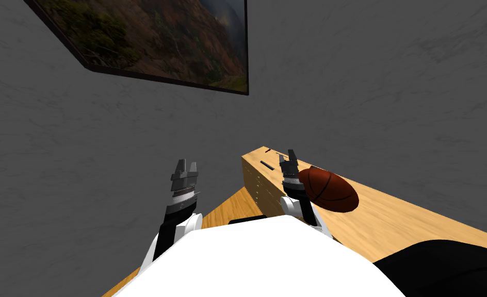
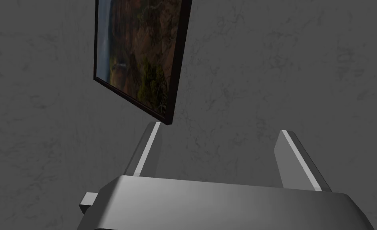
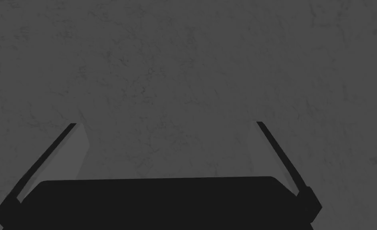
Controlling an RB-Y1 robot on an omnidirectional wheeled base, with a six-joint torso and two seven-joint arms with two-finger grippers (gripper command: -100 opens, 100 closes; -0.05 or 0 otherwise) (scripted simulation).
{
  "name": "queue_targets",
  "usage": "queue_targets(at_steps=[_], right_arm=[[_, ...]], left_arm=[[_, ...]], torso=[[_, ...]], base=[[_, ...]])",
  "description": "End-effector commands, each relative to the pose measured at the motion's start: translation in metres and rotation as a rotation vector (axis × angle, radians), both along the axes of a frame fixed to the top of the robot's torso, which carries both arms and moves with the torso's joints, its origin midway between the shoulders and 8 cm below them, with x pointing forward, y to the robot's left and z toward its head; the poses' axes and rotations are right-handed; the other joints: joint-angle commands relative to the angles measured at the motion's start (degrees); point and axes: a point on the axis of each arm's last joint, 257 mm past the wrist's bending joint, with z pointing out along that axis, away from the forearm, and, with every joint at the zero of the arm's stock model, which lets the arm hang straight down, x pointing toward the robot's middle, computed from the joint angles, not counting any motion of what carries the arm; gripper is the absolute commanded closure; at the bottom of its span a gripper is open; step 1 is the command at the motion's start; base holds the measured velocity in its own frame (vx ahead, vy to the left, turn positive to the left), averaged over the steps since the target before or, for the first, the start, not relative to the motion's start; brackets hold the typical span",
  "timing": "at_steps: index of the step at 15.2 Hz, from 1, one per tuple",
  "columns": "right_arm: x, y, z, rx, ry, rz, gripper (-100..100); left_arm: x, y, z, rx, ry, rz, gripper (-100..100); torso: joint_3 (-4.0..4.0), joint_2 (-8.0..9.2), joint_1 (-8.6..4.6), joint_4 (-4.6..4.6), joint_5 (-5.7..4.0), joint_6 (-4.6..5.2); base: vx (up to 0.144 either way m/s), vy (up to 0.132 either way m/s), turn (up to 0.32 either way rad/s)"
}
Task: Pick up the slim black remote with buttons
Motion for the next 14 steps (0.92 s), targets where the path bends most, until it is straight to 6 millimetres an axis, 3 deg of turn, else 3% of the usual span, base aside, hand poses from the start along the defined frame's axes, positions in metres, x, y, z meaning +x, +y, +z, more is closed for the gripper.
queue_targets(at_steps=[1,8,11,13,14], right_arm=[[0.002,0.003,-0.004,-0.040,0.016,0.020,-100],[0.009,0.008,-0.022,-0.139,0.073,0.069,-100],[0.014,0.008,-0.042,-0.190,0.125,0.095,-100],[0.014,0.009,-0.042,-0.216,0.129,0.107,-100],[0.017,0.008,-0.054,-0.241,0.160,0.119,-100]], left_arm=[[0.000,0.000,0.000,0.000,0.000,0.000,0],[0.000,0.000,0.000,0.000,0.000,0.000,0],[0.000,0.000,0.000,0.000,0.000,0.000,0],[0.000,0.000,0.000,0.000,0.000,0.000,0],[0.000,0.000,0.000,0.000,0.000,0.000,0]], torso=[[0.00,0.00,0.00,0.00,0.00,0.00],[0.01,0.01,0.21,0.00,0.04,-0.02],[0.01,0.02,0.24,0.00,0.06,-0.01],[0.01,0.03,0.26,0.00,0.06,-0.01],[0.01,0.02,0.22,0.00,0.05,0.00]], base=[[-0.001,0.019,0.032],[-0.005,0.048,0.053],[-0.005,0.066,0.081],[-0.003,0.058,0.057],[0.001,0.063,0.079]])
